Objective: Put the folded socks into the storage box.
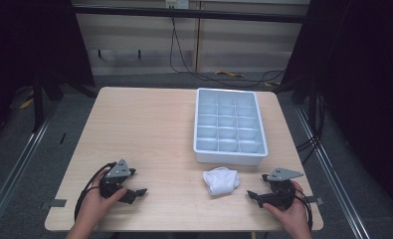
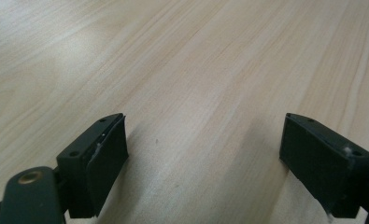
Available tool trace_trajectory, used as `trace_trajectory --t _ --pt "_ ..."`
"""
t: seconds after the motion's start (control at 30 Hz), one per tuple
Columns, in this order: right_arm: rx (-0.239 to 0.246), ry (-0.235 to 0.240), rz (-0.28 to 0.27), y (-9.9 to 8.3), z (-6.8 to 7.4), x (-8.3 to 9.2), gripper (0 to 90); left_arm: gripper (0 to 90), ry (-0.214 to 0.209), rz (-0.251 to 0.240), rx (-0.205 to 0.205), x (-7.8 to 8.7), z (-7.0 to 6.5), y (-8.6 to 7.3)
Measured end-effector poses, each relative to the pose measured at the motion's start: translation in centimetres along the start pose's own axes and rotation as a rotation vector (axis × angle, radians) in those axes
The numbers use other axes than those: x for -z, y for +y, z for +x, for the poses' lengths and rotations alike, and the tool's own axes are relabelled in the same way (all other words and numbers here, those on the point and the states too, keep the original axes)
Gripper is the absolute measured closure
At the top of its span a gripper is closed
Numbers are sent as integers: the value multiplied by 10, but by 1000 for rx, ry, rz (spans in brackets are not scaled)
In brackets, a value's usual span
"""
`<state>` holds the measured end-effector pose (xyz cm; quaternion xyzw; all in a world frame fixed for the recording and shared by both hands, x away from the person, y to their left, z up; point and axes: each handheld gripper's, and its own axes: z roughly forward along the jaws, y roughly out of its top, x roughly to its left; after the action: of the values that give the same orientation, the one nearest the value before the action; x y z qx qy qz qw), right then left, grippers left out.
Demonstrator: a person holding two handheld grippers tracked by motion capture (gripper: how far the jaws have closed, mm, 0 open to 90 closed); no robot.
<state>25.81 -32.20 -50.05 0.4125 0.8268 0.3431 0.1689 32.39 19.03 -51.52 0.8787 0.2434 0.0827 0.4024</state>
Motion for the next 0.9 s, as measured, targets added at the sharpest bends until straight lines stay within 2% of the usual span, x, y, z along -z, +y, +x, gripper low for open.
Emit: trace_trajectory --t 0.37,0.43,0.47,0.5,0.53,0.6,0.63,0.67,0.77,0.83,0.9 --pt "9 7 -2 0 0 -1 144 149 0 1 -2 0 0 0" --pt "25 23 65 7 2 1 149 149 -2 6 -10 1 0 0" --pt "25 23 65 7 2 1 149 149 -2 6 -10 1 0 0" --pt "55 31 99 10 4 2 151 149 -2 6 -10 1 0 0" --pt "145 33 158 19 11 4 157 149 -2 6 -10 1 0 0" --pt "236 42 239 28 18 6 196 149 -2 6 -9 1 0 0" --pt "236 42 239 28 18 6 196 149 -2 6 -9 1 0 0" --pt "323 67 313 37 24 6 203 149 -2 6 -10 1 0 0" --pt "374 105 394 48 31 5 227 149 -2 5 -10 1 0 0" --pt "440 101 421 56 36 5 239 149 -2 6 -10 1 0 0" --pt "467 117 448 64 41 5 246 149 -2 5 -10 1 0 0"
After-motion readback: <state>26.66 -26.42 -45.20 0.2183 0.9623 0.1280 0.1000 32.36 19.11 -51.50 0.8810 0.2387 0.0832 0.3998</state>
